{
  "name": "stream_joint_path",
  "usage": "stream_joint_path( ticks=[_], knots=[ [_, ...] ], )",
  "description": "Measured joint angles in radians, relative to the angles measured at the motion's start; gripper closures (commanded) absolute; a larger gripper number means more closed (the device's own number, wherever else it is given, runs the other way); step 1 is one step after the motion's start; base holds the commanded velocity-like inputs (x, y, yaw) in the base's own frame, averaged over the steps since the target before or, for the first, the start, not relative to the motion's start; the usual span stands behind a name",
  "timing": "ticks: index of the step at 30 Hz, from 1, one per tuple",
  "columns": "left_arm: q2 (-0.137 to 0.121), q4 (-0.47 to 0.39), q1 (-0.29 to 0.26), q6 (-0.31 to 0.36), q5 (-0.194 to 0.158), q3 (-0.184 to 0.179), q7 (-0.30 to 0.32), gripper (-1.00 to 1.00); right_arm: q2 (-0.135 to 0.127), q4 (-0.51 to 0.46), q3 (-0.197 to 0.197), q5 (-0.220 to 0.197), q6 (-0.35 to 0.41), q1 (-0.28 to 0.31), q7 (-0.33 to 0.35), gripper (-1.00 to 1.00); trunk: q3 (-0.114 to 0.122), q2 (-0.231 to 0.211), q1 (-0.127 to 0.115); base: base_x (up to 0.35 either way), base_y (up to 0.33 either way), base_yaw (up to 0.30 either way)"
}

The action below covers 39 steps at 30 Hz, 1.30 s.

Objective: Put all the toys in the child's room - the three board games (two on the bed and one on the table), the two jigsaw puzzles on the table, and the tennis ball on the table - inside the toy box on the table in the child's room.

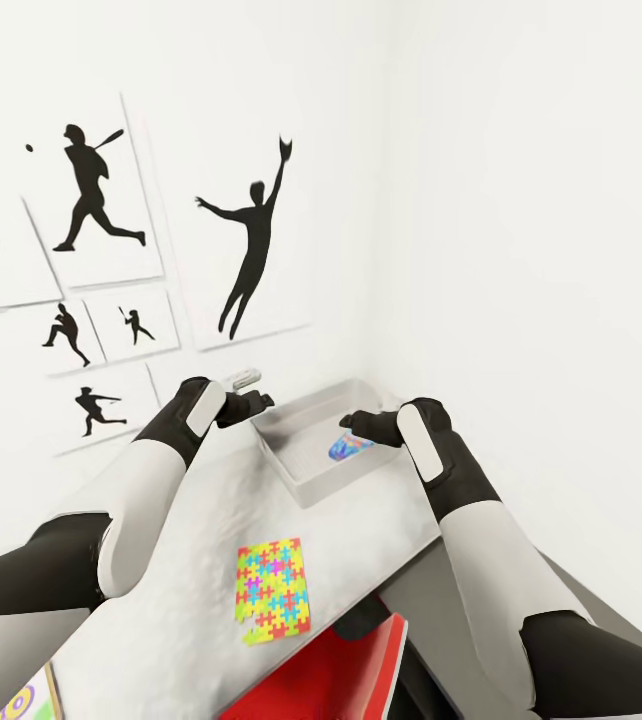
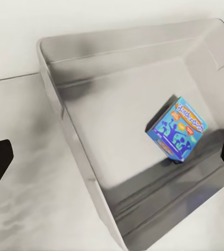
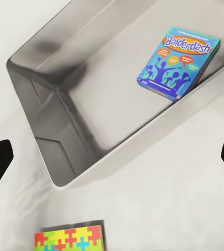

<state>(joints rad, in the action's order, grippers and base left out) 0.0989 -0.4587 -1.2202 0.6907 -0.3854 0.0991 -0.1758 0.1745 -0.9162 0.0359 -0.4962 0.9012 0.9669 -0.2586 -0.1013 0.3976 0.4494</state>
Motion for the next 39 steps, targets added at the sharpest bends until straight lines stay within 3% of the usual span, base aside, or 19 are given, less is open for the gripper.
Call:
stream_joint_path(
  ticks=[21,32,39],
  knots=[
    [0.005,0.000,0.000,-0.023,0.027,0.001,-0.035,-1.00,0.000,-0.003,0.000,-0.006,0.000,0.000,0.000,-1.00,-0.034,0.000,0.000,0.000,0.000,0.000],
    [0.044,0.003,0.000,-0.066,0.031,0.001,-0.072,-1.00,0.000,-0.004,0.000,-0.008,0.002,0.000,0.001,-1.00,-0.052,0.000,0.000,0.000,0.000,0.000],
    [0.059,0.004,0.000,-0.075,0.064,0.001,-0.076,-1.00,0.000,-0.005,0.000,-0.010,0.003,0.000,0.001,-1.00,-0.063,0.000,0.000,0.000,0.000,0.000]
  ],
)
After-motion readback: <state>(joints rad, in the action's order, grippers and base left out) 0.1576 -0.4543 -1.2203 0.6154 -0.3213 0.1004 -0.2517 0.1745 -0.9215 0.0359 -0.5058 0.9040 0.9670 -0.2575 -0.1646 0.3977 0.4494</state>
